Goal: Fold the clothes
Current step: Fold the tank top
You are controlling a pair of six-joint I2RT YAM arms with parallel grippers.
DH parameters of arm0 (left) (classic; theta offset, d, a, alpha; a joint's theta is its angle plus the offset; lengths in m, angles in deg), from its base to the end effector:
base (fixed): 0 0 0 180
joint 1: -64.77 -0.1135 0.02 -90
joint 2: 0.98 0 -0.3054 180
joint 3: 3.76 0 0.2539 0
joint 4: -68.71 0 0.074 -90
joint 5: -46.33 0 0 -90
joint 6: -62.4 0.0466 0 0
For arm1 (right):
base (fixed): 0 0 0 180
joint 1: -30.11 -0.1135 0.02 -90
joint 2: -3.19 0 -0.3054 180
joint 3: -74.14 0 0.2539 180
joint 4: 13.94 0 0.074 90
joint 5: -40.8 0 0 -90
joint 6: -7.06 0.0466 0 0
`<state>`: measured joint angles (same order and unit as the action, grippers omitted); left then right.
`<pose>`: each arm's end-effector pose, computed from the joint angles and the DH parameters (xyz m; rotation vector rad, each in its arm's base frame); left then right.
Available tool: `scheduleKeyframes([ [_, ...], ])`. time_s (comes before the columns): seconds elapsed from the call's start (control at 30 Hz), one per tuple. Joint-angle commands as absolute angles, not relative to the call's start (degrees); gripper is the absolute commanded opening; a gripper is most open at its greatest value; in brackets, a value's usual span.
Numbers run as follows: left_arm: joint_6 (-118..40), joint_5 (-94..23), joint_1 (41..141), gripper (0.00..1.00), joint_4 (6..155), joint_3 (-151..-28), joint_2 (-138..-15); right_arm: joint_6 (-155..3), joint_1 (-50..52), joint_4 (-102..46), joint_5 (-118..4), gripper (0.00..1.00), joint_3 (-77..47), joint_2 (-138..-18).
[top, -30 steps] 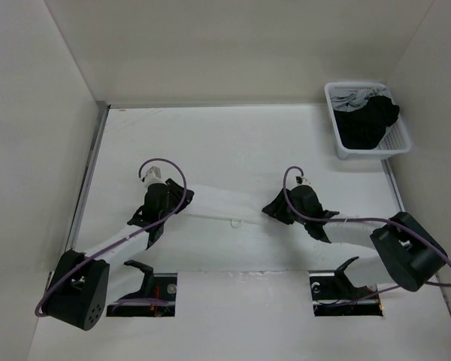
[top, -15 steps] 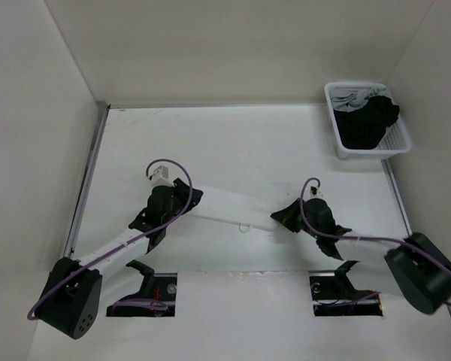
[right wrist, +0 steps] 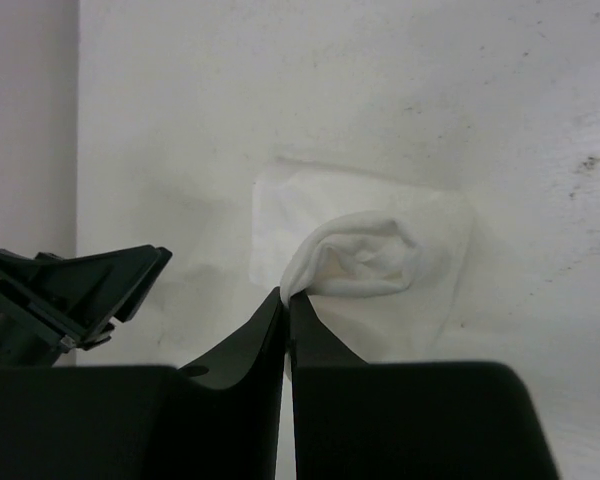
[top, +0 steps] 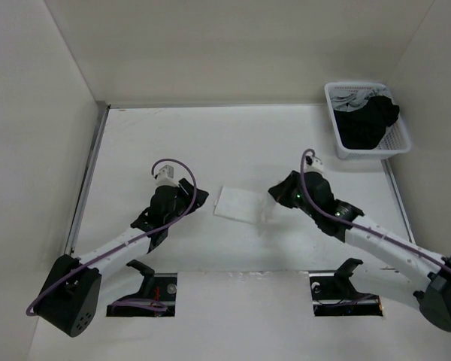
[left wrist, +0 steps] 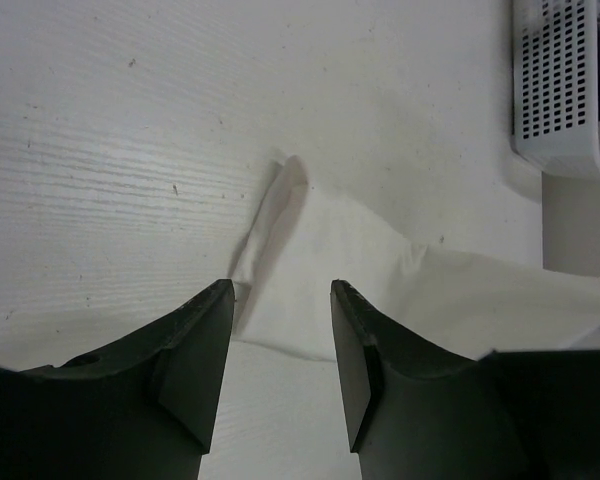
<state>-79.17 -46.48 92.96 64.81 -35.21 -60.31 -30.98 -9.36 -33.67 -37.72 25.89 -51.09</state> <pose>0.1763 -0.0919 0.2085 -0.4562 2.0405 -0.8315 0.1618 0.1212 0.2828 0.3606 2.0756 0.7973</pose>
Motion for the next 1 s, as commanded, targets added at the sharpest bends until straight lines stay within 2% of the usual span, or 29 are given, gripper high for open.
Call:
scheduleKeyframes([
  [0.0,-78.6,-44.8,93.2,0.43,62.1,-37.6,-59.1,-34.9,-12.3,-38.2,-35.8,0.07,18.5,-59.3],
  [0.4,-78.7,-40.5,90.2,0.43,60.6,-35.1,-57.0,-36.9,-22.6,-41.2,-35.6,0.1,-6.4,-91.1],
  [0.43,-78.8,-40.2,89.9,0.43,60.5,-35.0,-57.0,-36.9,-23.1,-41.2,-35.9,0.13,-8.2,-93.5],
  [0.47,-78.8,-39.8,89.4,0.43,60.5,-34.9,-56.8,-36.9,-23.5,-41.2,-36.2,0.2,-9.9,-95.6],
  [0.57,-78.9,-38.8,88.1,0.43,60.8,-35.0,-55.9,-36.2,-24.6,-39.9,-35.6,0.52,-12.3,-98.4],
  [0.6,-78.9,-38.7,87.7,0.43,61.0,-35.0,-55.6,-36.4,-25.1,-38.4,-35.4,0.57,-12.0,-97.7],
  [0.73,-78.9,-38.6,87.3,0.43,61.1,-35.8,-55.9,-36.4,-25.4,-30.7,-34.2,0.62,-5.0,-90.1],
  [0.77,-78.9,-38.7,87.7,0.43,60.8,-36.2,-56.9,-36.4,-25.4,-28.4,-33.8,0.61,-2.1,-87.4],
  [0.8,-79.0,-38.8,88.4,0.43,60.5,-36.7,-58.0,-36.2,-25.2,-26.4,-33.9,0.55,1.1,-84.9],
  [0.9,-79.2,-39.5,92.0,0.43,58.7,-38.8,-62.2,-35.2,-22.3,-22.8,-35.1,0.2,9.6,-79.7],
  [0.97,-79.3,-40.3,94.9,0.43,56.8,-40.0,-65.3,-35.0,-20.1,-20.7,-38.5,0.08,14.1,-78.1],
])
